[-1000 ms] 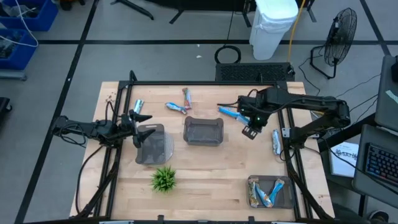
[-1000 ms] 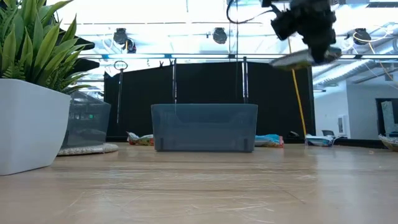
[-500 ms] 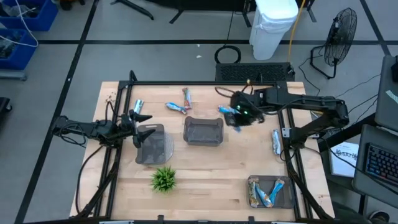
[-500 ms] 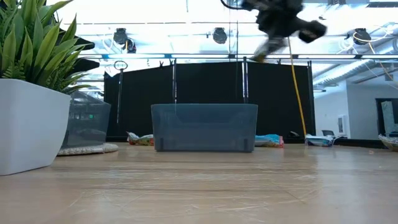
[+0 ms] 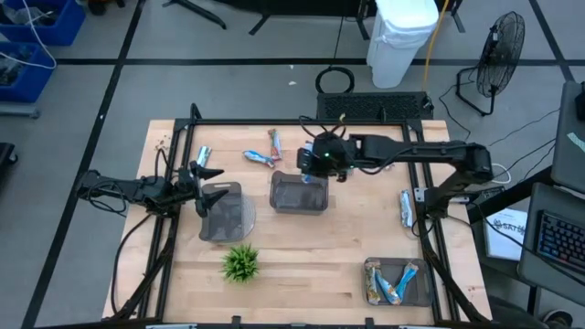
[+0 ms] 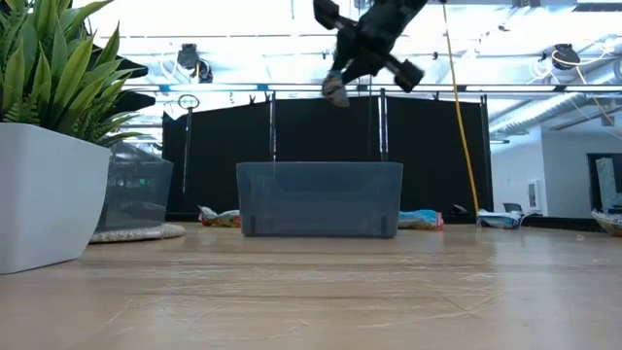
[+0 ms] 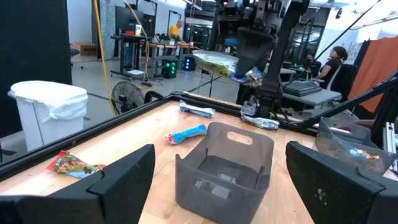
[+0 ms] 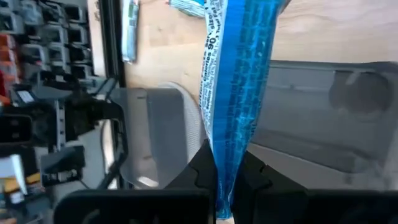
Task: Pick and place Granola Bars by type
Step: Put the blue granola bar into the top black bin
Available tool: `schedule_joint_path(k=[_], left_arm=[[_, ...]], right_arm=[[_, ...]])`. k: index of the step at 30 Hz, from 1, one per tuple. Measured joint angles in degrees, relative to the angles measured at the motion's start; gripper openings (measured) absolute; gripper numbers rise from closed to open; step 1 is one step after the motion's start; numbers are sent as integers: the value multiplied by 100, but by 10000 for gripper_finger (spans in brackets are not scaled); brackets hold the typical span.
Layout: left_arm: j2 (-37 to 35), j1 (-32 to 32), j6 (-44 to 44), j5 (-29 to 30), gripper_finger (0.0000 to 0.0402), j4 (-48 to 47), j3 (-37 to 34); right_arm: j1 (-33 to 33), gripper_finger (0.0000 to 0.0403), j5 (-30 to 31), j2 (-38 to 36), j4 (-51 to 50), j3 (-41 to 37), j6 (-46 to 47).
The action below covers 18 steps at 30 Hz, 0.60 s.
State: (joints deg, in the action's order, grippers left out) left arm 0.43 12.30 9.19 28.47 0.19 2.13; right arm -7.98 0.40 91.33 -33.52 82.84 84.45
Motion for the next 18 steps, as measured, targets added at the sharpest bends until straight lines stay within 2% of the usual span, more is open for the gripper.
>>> schedule_joint_path(k=[10,18], left_arm=[[0,1,-1,0,361,0,-1],[0,1,-1,0,361,0,0]], right_arm=[[316,7,123,727,557,-4,631],[366,7,-106,1210,1217,-8,848]])
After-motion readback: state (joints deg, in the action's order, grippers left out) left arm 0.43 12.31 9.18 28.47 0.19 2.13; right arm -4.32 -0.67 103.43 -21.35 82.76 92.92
